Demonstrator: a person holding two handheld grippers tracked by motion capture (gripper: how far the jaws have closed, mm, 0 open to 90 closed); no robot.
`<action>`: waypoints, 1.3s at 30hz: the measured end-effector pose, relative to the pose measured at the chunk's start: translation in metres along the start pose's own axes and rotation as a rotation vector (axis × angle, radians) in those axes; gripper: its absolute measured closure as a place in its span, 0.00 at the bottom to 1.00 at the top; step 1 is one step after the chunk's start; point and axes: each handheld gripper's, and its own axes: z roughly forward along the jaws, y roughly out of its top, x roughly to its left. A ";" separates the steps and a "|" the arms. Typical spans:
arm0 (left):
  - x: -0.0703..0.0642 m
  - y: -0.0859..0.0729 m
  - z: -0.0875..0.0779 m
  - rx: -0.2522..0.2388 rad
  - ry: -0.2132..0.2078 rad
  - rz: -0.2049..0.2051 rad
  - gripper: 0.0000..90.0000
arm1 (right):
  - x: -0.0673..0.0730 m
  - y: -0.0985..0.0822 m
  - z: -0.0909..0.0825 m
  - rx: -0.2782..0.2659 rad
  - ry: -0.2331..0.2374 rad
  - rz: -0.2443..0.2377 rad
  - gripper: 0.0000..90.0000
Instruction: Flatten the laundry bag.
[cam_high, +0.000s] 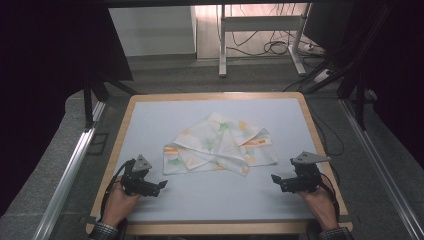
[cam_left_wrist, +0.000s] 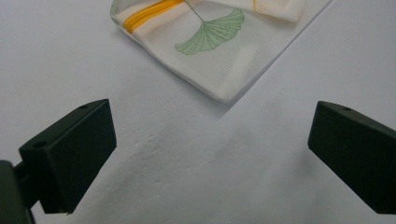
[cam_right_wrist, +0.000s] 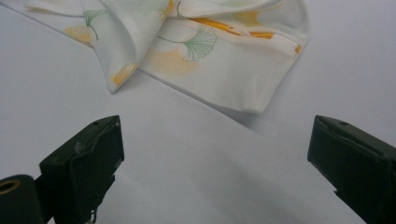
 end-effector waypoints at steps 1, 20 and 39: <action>0.000 0.000 0.000 0.000 0.000 0.000 0.01 | 0.000 0.000 0.000 0.000 0.000 0.000 0.04; -0.019 0.040 0.014 -0.043 -0.123 0.034 0.00 | -0.001 0.001 0.002 0.013 0.014 0.020 0.05; -0.041 0.081 0.032 -0.063 -0.186 0.108 0.16 | -0.001 0.003 0.007 0.015 0.013 0.008 0.05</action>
